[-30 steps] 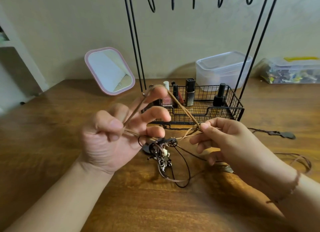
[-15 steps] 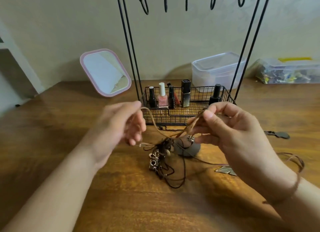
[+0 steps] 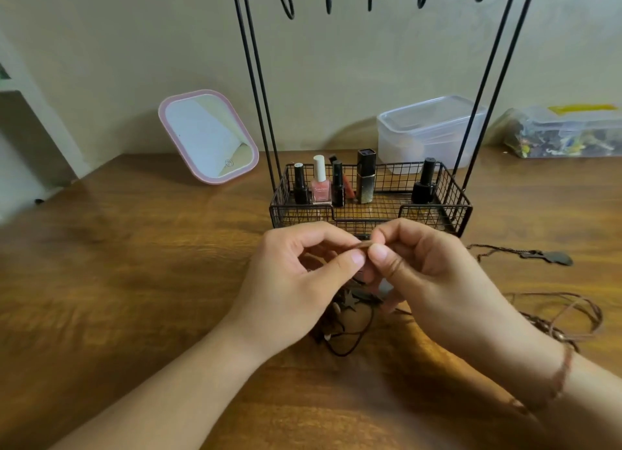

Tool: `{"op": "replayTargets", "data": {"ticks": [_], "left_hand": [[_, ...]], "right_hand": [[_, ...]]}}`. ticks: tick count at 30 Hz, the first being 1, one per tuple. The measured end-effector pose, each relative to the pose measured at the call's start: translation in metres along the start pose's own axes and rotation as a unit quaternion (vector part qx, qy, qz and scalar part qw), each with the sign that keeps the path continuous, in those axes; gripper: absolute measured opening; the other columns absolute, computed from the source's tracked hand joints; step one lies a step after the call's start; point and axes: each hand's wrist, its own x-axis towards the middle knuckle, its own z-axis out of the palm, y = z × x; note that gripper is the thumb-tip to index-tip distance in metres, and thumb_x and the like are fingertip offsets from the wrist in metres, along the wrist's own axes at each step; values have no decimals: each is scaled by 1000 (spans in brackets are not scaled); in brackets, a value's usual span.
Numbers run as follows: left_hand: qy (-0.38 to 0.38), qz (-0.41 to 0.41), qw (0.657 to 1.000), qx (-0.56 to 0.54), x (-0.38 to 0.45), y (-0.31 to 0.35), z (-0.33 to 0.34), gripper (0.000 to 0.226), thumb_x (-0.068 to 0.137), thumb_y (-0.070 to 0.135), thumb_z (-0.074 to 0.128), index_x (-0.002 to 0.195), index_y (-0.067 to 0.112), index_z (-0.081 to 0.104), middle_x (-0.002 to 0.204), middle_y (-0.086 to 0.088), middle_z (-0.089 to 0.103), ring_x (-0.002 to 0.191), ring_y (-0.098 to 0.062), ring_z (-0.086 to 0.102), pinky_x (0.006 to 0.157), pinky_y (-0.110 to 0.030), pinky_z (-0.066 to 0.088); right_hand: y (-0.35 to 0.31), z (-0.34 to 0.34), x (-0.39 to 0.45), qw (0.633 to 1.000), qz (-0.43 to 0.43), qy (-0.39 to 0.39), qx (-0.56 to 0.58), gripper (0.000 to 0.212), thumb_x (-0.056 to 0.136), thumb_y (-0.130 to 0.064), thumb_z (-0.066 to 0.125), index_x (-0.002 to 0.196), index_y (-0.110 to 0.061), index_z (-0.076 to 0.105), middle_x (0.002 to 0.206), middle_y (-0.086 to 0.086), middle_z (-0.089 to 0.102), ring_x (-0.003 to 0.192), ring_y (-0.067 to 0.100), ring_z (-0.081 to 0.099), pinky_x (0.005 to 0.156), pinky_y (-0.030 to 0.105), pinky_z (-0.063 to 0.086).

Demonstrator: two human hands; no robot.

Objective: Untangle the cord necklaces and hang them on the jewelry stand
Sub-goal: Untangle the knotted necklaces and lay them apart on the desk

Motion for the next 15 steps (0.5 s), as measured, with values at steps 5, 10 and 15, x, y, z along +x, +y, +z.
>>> {"op": "replayTargets", "data": {"ticks": [5, 10, 15], "left_hand": [[-50, -84, 985, -146, 1, 0, 1, 14, 85, 18, 58, 77, 11, 66, 70, 1, 60, 71, -8, 57, 67, -19, 50], [-115, -146, 948, -257, 2, 1, 2, 14, 88, 19, 49, 80, 14, 60, 71, -1, 58, 70, -9, 58, 67, -20, 49], [-151, -138, 920, -335, 2, 3, 2, 16, 89, 16, 43, 86, 9, 57, 76, -6, 63, 75, -17, 62, 71, -29, 50]], "right_hand": [[-1, 3, -4, 989, -40, -44, -135, 9, 95, -34, 50, 88, -32, 56, 79, -11, 67, 67, 6, 61, 57, 22, 51], [-12, 1, -4, 982, -53, -38, -175, 9, 86, -36, 50, 85, -32, 58, 74, -4, 69, 65, 13, 64, 59, 34, 55], [-16, 0, -1, 999, -20, 24, -29, 16, 81, -18, 57, 67, -15, 64, 58, 5, 69, 49, 22, 63, 46, 33, 53]]}}
